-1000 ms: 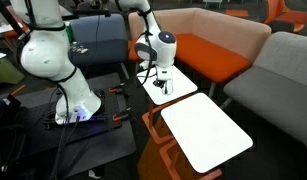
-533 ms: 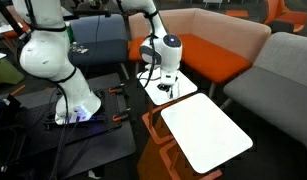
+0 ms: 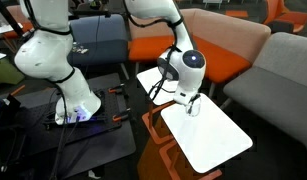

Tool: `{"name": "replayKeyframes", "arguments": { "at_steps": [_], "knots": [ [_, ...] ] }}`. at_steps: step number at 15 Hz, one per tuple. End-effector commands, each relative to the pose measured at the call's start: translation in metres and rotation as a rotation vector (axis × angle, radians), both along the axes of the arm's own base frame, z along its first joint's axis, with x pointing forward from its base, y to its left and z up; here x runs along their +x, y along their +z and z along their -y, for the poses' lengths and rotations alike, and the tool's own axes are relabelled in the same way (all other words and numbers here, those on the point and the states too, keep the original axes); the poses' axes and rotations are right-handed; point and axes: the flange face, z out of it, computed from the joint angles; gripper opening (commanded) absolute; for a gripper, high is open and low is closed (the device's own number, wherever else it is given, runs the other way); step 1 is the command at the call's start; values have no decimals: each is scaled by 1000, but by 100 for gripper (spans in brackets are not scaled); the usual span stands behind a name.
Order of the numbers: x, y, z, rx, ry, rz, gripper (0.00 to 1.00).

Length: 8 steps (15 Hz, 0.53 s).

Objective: Place the cup on the right table

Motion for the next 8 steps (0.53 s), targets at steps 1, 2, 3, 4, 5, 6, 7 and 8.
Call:
{"name": "replayKeyframes", "arguments": {
  "at_steps": [1, 2, 3, 4, 5, 6, 7, 8],
  "knots": [
    [2, -23, 25, 31, -156, -15, 1],
    [1, -31, 30, 32, -175, -20, 1],
    [0, -39, 32, 24, -190, -24, 1],
    [-1, -46, 33, 17, -203, -27, 1],
    [-1, -54, 33, 6, -217, -32, 1],
    [-1, -60, 33, 4, -226, -29, 1],
    [-1, -65, 33, 3, -237, -29, 1],
    [-1, -69, 33, 1, -247, -28, 1]
  ]
}}
